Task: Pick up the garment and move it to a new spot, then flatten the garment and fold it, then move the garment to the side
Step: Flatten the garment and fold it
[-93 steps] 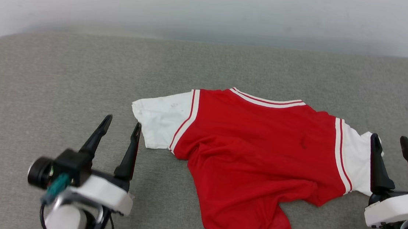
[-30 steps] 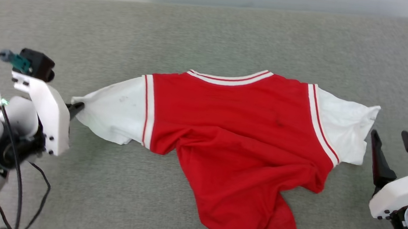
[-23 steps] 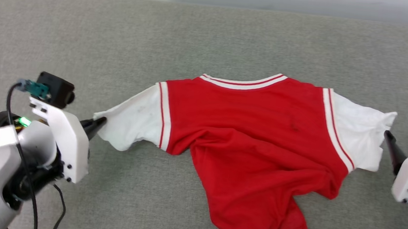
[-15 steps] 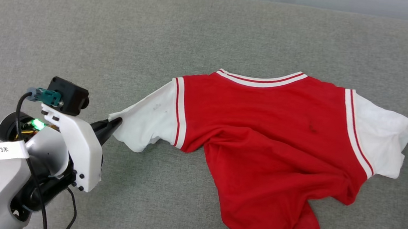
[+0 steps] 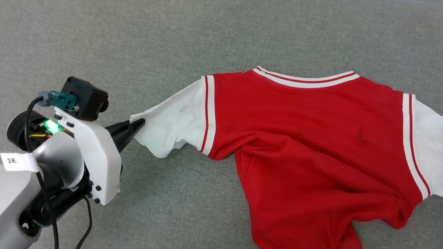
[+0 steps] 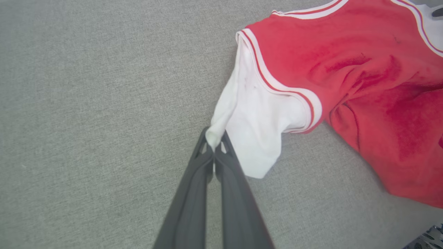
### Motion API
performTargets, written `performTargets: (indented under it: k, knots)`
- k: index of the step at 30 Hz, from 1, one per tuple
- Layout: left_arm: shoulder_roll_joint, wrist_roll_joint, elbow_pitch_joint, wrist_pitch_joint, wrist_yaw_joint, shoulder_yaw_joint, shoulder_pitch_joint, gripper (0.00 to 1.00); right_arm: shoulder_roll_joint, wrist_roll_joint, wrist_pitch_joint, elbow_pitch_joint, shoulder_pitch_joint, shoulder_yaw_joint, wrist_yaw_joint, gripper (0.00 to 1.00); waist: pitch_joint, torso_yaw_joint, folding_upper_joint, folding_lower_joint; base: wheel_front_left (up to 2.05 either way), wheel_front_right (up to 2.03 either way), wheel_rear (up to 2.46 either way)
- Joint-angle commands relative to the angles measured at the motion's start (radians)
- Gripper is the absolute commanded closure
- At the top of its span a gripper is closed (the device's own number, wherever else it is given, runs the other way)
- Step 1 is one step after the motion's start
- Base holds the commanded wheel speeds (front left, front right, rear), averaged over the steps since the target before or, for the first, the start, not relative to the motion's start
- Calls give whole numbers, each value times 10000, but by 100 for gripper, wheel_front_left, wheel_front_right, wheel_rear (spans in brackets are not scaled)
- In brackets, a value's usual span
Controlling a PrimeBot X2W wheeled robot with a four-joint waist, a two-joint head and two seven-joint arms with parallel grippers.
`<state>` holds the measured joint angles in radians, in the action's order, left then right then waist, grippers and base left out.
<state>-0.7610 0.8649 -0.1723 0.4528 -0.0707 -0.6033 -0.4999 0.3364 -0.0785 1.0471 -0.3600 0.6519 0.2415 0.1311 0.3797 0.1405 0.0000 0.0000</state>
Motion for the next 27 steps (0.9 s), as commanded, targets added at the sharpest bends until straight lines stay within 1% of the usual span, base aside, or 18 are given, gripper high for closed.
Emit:
performTargets:
  k: [1, 5, 9, 14, 15, 16, 17, 21, 27]
  knots:
    - [34, -70, -29, -48, -5, 4, -138, 100, -48, 24, -84, -68, 74, -16, -7, 0, 55, 33, 0, 0, 0, 0, 0]
    - [41, -101, -80, -49, -13, -12, -200, 100, -244, -57, -348, -502, -123, -127, -7, 0, 181, 74, 0, 0, 0, 0, 0]
    - [41, -136, -67, -60, 3, -7, -290, 100, -367, -343, -545, -857, -350, -552, -3, 0, 296, 90, 0, 0, 0, 0, 0]
    - [40, -166, -71, -37, -60, -7, -366, 100, -344, -669, -691, -1254, -638, -1169, 11, 0, 414, 116, 0, 0, 0, 0, 0]
    - [43, -170, -55, -40, -70, -10, -372, 100, -327, -783, -688, -1312, -709, -1334, 19, 56, 423, 120, 0, 0, 0, 0, 0]
    - [47, -176, -34, -45, -82, -10, -365, 100, -291, -883, -757, -1342, -745, -1427, 22, 89, 422, 123, 0, 0, 0, 0, 0]
    - [52, -175, -10, -49, -91, -16, -357, 100, -236, -977, -846, -1352, -747, -1534, 22, 100, 413, 121, 0, 0, 0, 0, 0]
    - [36, -212, 158, -159, -111, 23, -310, 100, 214, -1141, -1462, -1266, -576, -1730, 7, 100, 227, 56, 0, 0, 0, 0, 0]
    - [84, -385, 562, -662, -189, 172, -304, 100, 633, -1351, -3035, -980, -51, -1825, -9, 100, -350, -126, 0, 0, 0, 0, 0]
